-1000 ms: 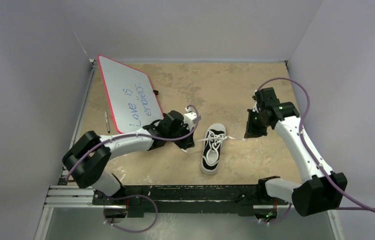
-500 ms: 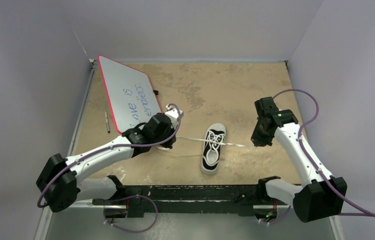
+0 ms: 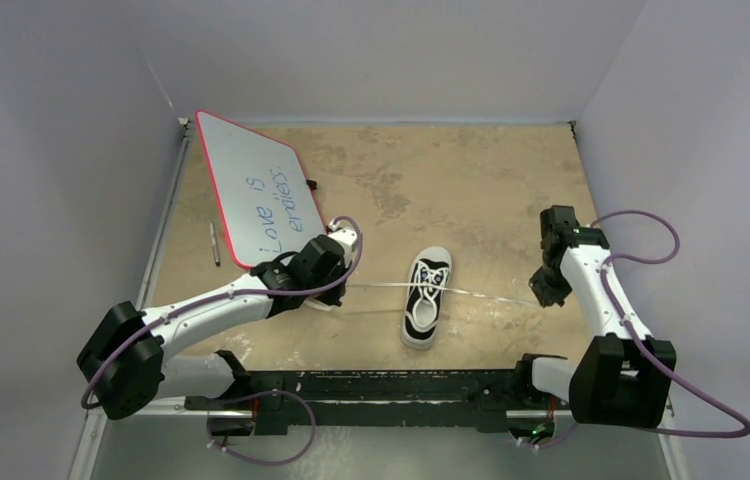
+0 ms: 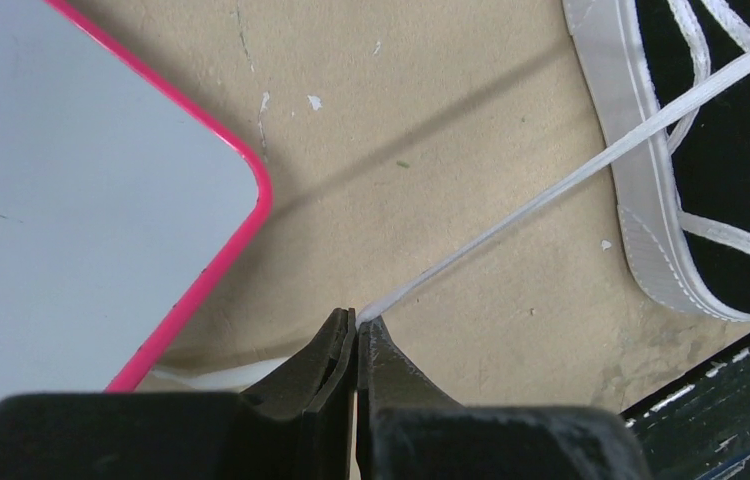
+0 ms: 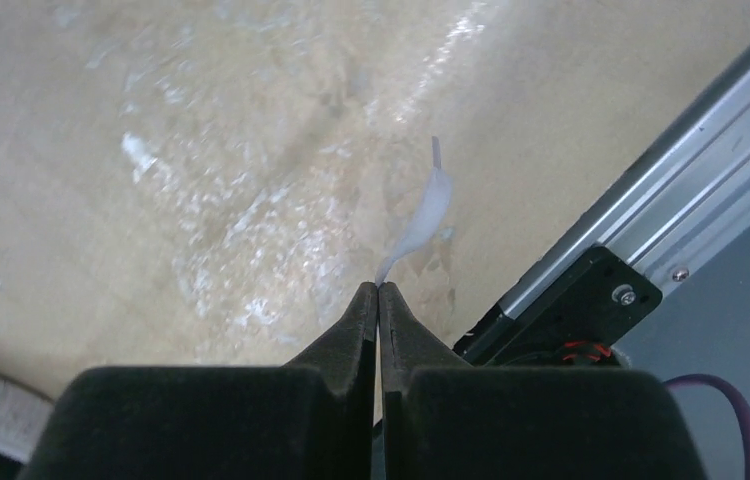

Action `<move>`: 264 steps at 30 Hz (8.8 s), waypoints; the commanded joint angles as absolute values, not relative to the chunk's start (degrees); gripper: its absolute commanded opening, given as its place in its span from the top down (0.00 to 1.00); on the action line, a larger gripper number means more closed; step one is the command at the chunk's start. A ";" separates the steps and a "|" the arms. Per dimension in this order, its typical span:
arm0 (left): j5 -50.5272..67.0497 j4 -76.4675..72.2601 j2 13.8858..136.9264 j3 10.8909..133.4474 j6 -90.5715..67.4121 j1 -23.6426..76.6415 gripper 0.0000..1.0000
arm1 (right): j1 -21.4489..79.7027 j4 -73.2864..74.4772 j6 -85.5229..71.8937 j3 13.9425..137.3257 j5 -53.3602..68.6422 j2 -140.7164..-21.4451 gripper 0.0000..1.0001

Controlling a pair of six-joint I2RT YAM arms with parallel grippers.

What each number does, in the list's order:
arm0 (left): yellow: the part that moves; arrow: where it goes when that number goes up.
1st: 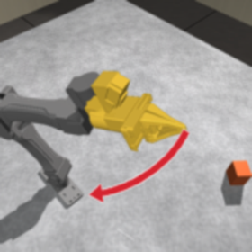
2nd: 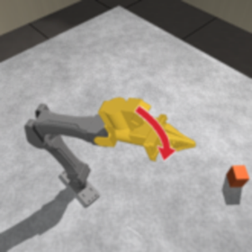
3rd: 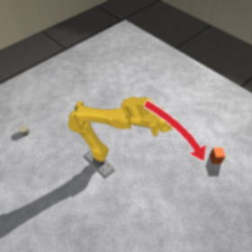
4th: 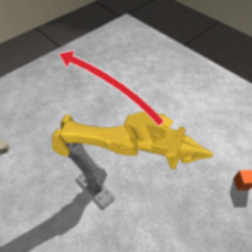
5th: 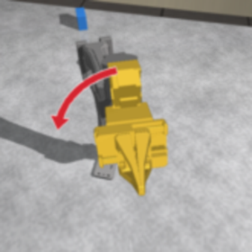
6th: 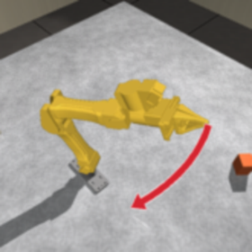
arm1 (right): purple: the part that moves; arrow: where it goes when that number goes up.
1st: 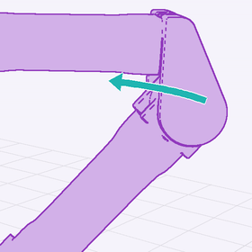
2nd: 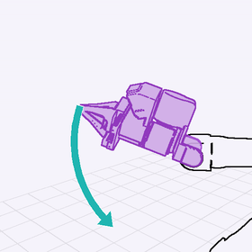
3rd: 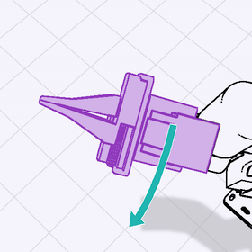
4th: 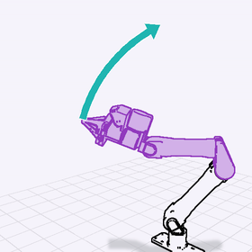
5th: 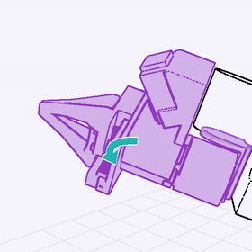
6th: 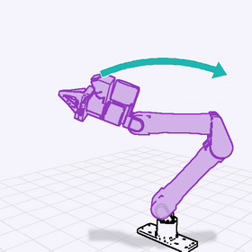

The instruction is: Tie the shoes

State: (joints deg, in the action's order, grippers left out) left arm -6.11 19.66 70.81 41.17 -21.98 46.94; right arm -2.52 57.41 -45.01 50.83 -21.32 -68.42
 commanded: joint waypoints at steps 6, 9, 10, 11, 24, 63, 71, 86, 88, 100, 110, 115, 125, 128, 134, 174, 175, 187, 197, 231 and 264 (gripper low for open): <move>-4.08 17.77 69.79 39.36 -25.14 46.85 1.00 | -10.73 50.26 -54.42 47.67 -32.89 -69.07 1.00; -5.54 19.71 70.05 39.92 -25.20 46.91 1.00 | -15.12 45.59 -51.57 46.81 -33.08 -70.02 1.00; -6.01 20.14 69.78 40.05 -25.34 46.88 1.00 | -15.95 45.31 -50.93 46.98 -33.94 -70.58 1.00; -6.66 20.55 69.25 40.14 -25.54 46.85 1.00 | -16.46 45.32 -50.75 47.10 -35.39 -70.92 1.00; -7.27 21.48 71.97 41.30 -24.06 46.88 1.00 | -15.09 36.70 -37.68 49.29 -35.44 -73.33 1.00; 10.66 -0.26 75.94 47.65 -32.92 48.13 0.51 | 5.56 14.14 -29.04 53.82 47.59 -98.09 0.20; 8.18 3.55 69.38 41.51 -34.19 48.11 0.49 | 7.61 30.09 -28.40 63.70 32.69 -98.74 0.19; 8.92 -4.38 80.32 45.22 -21.87 48.10 0.48 | 17.16 45.05 -17.04 55.62 15.37 -85.25 0.23; 9.27 -4.41 80.16 45.22 -21.00 48.04 0.46 | 18.87 41.61 -19.05 54.14 15.58 -84.90 0.22; -0.95 -4.99 78.28 40.82 -24.52 48.10 0.48 | 26.59 14.79 -26.37 41.69 9.24 -77.61 0.48; -7.38 -3.62 83.71 39.77 -27.14 53.31 0.47 | 27.08 11.52 -24.17 38.48 4.60 -78.92 0.62; -6.81 -5.26 87.44 38.96 -28.23 54.15 0.45 | 27.11 11.64 -24.97 38.53 6.72 -78.57 1.00; -16.65 2.14 92.55 43.12 -28.95 57.40 0.50 | 27.07 14.56 -27.73 38.53 4.69 -74.97 1.00; -20.49 5.60 94.26 44.25 -29.12 59.47 0.59 | 27.08 17.29 -30.54 39.89 1.48 -73.65 1.00; -24.25 18.79 99.55 50.64 -30.91 59.55 0.91 | 27.10 22.42 -35.38 41.28 0.24 -69.61 1.00; -28.83 18.57 85.97 52.15 -35.07 59.40 1.00 | 5.60 27.73 -23.14 49.55 -0.45 -65.39 1.00; -26.64 16.04 84.11 50.99 -34.37 59.15 1.00 | 5.70 27.03 -22.15 49.46 3.26 -64.57 1.00; -15.81 -3.54 76.34 46.55 -24.80 58.72 1.00 | 6.08 31.30 -22.47 51.20 22.76 -62.86 1.00; -13.42 -6.79 78.18 46.61 -21.25 58.63 1.00 | 6.06 47.44 -25.20 58.67 11.76 -69.87 1.00; -6.59 -14.04 85.86 45.65 -14.81 57.16 1.00 | 8.43 27.30 -41.89 38.96 2.36 -79.66 0.56; 6.02 -49.10 93.80 35.18 12.90 55.83 1.00 | 21.88 14.52 -40.49 76.14 29.76 -94.80 1.00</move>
State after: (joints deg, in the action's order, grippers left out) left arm 2.55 -40.95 93.91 36.23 8.25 55.92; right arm 18.00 18.00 -36.99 72.23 23.20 -92.97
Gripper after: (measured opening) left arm 0.005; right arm 0.005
